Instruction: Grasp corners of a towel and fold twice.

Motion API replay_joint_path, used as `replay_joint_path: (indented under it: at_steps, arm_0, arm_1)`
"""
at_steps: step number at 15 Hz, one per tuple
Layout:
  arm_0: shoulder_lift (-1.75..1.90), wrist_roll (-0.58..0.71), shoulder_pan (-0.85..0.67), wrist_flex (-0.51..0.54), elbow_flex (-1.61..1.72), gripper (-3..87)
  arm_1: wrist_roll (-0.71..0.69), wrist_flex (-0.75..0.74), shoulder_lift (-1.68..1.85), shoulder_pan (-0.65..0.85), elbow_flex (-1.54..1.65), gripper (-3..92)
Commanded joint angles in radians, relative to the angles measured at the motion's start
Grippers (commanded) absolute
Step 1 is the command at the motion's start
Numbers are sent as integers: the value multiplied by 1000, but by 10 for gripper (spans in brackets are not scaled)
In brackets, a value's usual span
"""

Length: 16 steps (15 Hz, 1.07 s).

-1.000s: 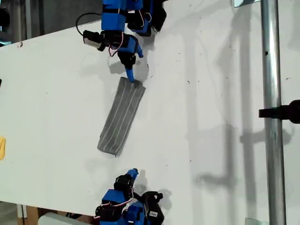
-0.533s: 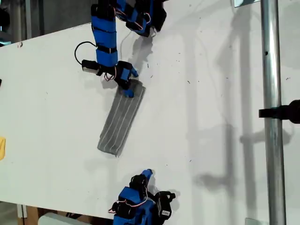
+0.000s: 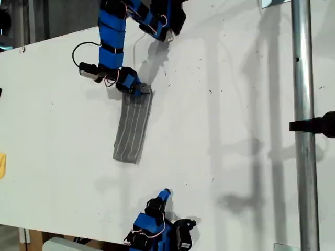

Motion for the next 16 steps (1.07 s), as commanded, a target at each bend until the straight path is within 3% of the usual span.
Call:
replay_joint_path:
  at_steps: [1, 2, 3, 5, 7, 9, 10, 11, 12, 13, 14, 16]
  arm_0:
    - [28, 9, 2, -12, 5, -26]
    - [31, 21, 0, -43, 23, -26]
    - [31, 20, 0, -60, 41, -26]
    - [67, 11, -8, -83, 91, -26]
    - [222, 17, -23, -72, 169, -26]
    - [476, -3, -41, 106, 204, -26]
    - [472, -9, -58, 138, 198, -26]
    - [472, -18, -58, 147, 202, -26]
    - [472, -32, -66, 166, 202, -26]
    - [472, -83, -84, 213, 202, -24]
    - [472, -167, -109, 272, 202, -24]
    - [472, -156, -138, 272, 202, -8]
  arm_1:
    - [72, 345, 509, -120, 107, 2]
    - [110, 502, 684, -163, 100, -2]
    - [121, 543, 784, -184, 71, -2]
    - [34, 258, 531, -175, -34, -2]
    - [-63, 66, 66, -170, -377, -2]
    - [-112, 9, -273, -155, -687, 0]
    - [-112, -44, -408, -117, -724, 52]
    - [-98, 9, -523, -87, -818, 328]
    - [-120, 64, -518, -84, -894, 408]
    - [-144, 44, -393, -92, -884, 258]
    - [-130, 84, -255, -40, -839, 194]
    - [-146, 104, 91, 57, -568, 114]
